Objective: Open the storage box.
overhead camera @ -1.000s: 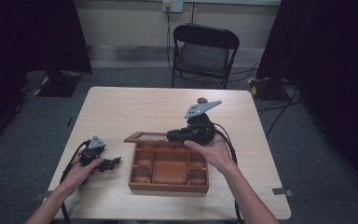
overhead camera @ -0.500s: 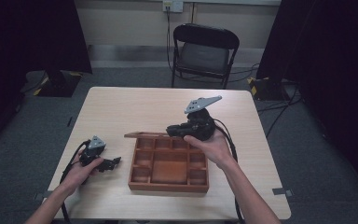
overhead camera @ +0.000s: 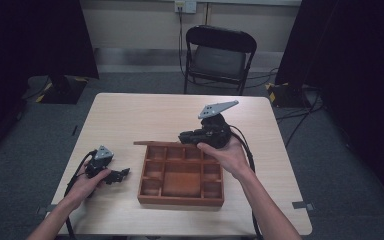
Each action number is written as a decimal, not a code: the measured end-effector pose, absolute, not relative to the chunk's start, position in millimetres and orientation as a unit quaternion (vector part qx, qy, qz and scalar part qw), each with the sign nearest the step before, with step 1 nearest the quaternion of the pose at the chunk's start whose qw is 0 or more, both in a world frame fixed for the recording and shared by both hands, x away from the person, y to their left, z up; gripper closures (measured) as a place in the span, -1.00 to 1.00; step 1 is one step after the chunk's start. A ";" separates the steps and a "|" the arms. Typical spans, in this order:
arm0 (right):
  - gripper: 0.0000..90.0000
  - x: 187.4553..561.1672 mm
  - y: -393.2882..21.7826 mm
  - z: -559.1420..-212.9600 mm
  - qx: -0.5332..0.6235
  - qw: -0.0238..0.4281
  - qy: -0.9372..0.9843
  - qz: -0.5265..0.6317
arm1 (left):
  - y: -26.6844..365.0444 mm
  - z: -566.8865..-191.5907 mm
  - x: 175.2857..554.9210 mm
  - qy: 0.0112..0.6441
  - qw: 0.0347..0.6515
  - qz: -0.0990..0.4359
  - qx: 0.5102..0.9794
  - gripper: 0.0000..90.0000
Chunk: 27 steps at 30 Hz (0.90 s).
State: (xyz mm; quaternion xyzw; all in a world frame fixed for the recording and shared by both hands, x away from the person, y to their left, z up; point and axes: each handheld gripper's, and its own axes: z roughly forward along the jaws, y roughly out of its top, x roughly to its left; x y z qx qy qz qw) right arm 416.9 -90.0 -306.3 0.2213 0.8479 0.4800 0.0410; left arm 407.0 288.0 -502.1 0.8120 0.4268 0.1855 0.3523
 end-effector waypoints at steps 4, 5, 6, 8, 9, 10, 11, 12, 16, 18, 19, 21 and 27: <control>0.81 418.6 -90.2 -304.7 0.225 0.044 0.847 0.480 | 288.0 -502.1 406.9 0.427 0.352 0.186 0.812 -0.78; 0.79 418.7 -90.1 -304.6 0.225 0.044 0.847 0.480 | 288.0 -502.1 406.9 0.427 0.352 0.186 0.812 -0.78; 0.79 419.4 -90.2 -304.7 0.225 0.043 0.847 0.480 | 288.0 -502.1 406.9 0.427 0.352 0.186 0.812 -0.78; 0.79 419.6 -90.3 -304.0 0.227 0.045 0.846 0.480 | 288.0 -502.1 406.9 0.427 0.352 0.186 0.812 -0.78; 0.79 419.6 -90.3 -304.0 0.227 0.045 0.846 0.480 | 288.0 -502.1 406.9 0.427 0.352 0.186 0.812 -0.78; 0.78 420.6 -90.7 -303.9 0.228 0.045 0.845 0.482 | 288.0 -502.1 406.9 0.427 0.352 0.186 0.812 -0.78; 0.78 421.0 -90.9 -303.8 0.228 0.045 0.844 0.483 | 288.0 -502.1 406.9 0.427 0.352 0.186 0.812 -0.78; 0.78 421.4 -91.1 -303.7 0.229 0.045 0.844 0.483 | 288.0 -502.1 406.9 0.427 0.352 0.186 0.812 -0.78; 0.78 423.0 -91.7 -303.3 0.230 0.044 0.843 0.485 | 288.0 -502.1 406.8 0.427 0.352 0.186 0.812 -0.78; 0.78 423.9 -91.5 -302.3 0.232 0.046 0.841 0.486 | 288.0 -502.0 406.8 0.427 0.352 0.186 0.812 -0.78; 0.78 423.9 -91.5 -302.3 0.232 0.046 0.841 0.486 | 288.0 -502.0 406.8 0.427 0.352 0.186 0.812 -0.78; 0.78 425.0 -91.6 -301.8 0.233 0.047 0.840 0.487 | 287.9 -502.1 406.8 0.427 0.352 0.186 0.812 -0.78; 0.78 426.5 -92.5 -301.7 0.235 0.047 0.837 0.492 | 288.0 -502.0 406.8 0.427 0.352 0.186 0.812 -0.78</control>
